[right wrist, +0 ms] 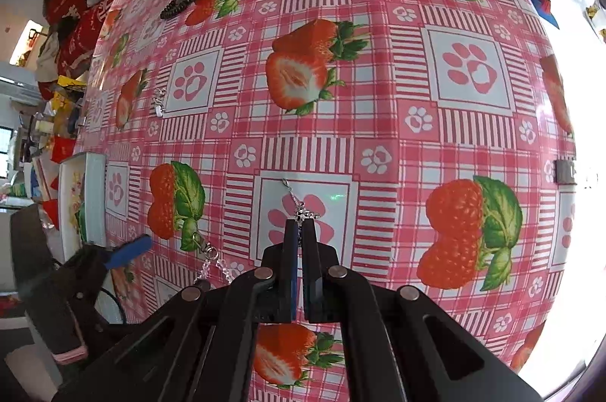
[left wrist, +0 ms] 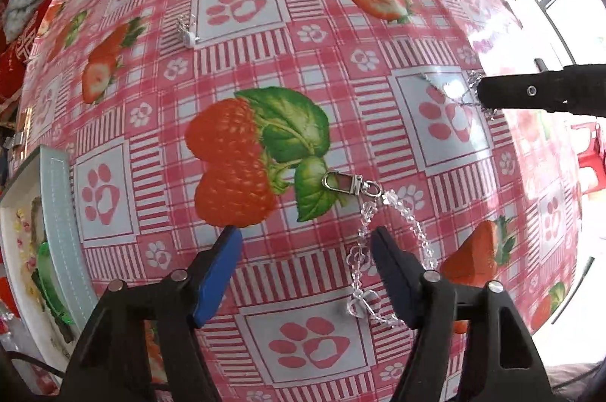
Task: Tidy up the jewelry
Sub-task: 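Lift the bead bracelet with the left gripper while the right lifts the earring, then carry the bead bracelet and silver earring over the white tray with both grippers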
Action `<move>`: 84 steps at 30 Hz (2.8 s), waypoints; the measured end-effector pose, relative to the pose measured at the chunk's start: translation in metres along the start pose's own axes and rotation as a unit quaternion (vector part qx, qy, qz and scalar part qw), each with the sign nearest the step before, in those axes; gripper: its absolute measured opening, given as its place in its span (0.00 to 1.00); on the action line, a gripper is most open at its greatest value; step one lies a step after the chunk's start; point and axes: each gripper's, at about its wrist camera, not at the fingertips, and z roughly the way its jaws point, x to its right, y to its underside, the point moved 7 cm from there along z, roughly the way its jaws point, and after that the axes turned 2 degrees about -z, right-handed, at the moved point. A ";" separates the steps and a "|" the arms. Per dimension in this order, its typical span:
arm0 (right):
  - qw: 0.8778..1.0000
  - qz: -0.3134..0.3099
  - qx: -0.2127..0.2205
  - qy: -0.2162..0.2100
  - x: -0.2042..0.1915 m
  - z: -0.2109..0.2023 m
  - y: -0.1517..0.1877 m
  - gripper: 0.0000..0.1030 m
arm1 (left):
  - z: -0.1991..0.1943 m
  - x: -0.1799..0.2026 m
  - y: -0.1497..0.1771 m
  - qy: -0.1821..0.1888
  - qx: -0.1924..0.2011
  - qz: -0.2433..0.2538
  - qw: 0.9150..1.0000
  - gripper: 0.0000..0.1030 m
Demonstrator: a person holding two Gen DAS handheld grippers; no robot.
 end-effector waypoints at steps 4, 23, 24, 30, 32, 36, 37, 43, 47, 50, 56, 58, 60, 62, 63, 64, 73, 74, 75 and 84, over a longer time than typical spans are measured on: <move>1.000 0.004 0.000 0.000 0.001 -0.001 0.004 0.02 | 0.005 0.013 -0.007 -0.001 0.003 0.023 1.000 0.73; 1.000 0.005 -0.002 0.001 -0.010 -0.018 0.018 0.02 | -0.018 0.006 -0.028 0.074 0.026 -0.023 0.997 0.10; 1.000 0.004 -0.002 0.000 -0.012 -0.020 0.018 0.02 | -0.024 0.003 -0.027 0.074 0.031 -0.030 0.996 0.10; 1.000 -0.013 -0.001 -0.004 -0.035 -0.027 0.019 0.02 | -0.081 -0.017 0.014 0.074 0.058 -0.060 0.994 0.10; 1.000 -0.023 0.001 -0.007 -0.047 -0.030 0.018 0.02 | -0.096 -0.033 0.023 0.073 0.069 -0.070 0.992 0.10; 0.999 -0.044 0.003 -0.013 -0.071 -0.035 0.016 0.02 | -0.137 -0.059 0.045 0.068 0.088 -0.093 0.989 0.10; 0.999 -0.050 0.004 -0.014 -0.078 -0.036 0.015 0.02 | -0.140 -0.064 0.048 0.067 0.092 -0.099 0.989 0.10; 0.995 -0.096 0.006 -0.028 -0.129 -0.041 0.012 0.02 | -0.169 -0.110 0.070 0.048 0.116 -0.150 0.981 0.10; 0.990 -0.132 0.002 -0.041 -0.172 -0.039 0.013 0.02 | -0.186 -0.145 0.092 0.034 0.128 -0.187 0.973 0.10; 0.986 -0.161 -0.002 -0.053 -0.206 -0.035 0.015 0.02 | -0.194 -0.172 0.112 0.020 0.133 -0.214 0.968 0.10; 0.973 -0.217 -0.015 -0.075 -0.271 -0.024 0.026 0.02 | -0.195 -0.207 0.146 0.008 0.131 -0.252 0.959 0.10; 0.969 -0.233 -0.021 -0.082 -0.291 -0.016 0.031 0.02 | -0.191 -0.213 0.156 0.009 0.127 -0.262 0.957 0.10; 0.965 -0.245 -0.028 -0.085 -0.305 -0.009 0.036 0.02 | -0.187 -0.216 0.163 0.013 0.124 -0.270 0.955 0.10; 0.963 -0.253 -0.035 -0.091 -0.316 -0.003 0.041 0.02 | -0.180 -0.219 0.169 0.018 0.120 -0.276 0.953 0.10; 0.961 -0.257 -0.040 -0.095 -0.322 0.000 0.043 0.02 | -0.175 -0.221 0.173 0.020 0.117 -0.280 0.953 0.10; 0.960 -0.259 -0.043 -0.098 -0.326 0.004 0.044 0.02 | -0.170 -0.222 0.175 0.020 0.114 -0.283 0.952 0.10; 0.954 -0.270 -0.064 -0.115 -0.356 0.043 0.044 0.02 | -0.116 -0.242 0.191 0.012 0.084 -0.316 0.945 0.10; 0.954 -0.269 -0.067 -0.114 -0.358 0.050 0.043 0.02 | -0.110 -0.244 0.193 0.009 0.081 -0.318 0.945 0.10; 0.954 -0.268 -0.070 -0.114 -0.359 0.055 0.043 0.02 | -0.105 -0.245 0.194 0.006 0.077 -0.318 0.945 0.11; 0.957 -0.256 -0.091 -0.101 -0.358 0.105 0.033 0.02 | -0.074 -0.255 0.198 -0.034 0.052 -0.311 0.948 0.11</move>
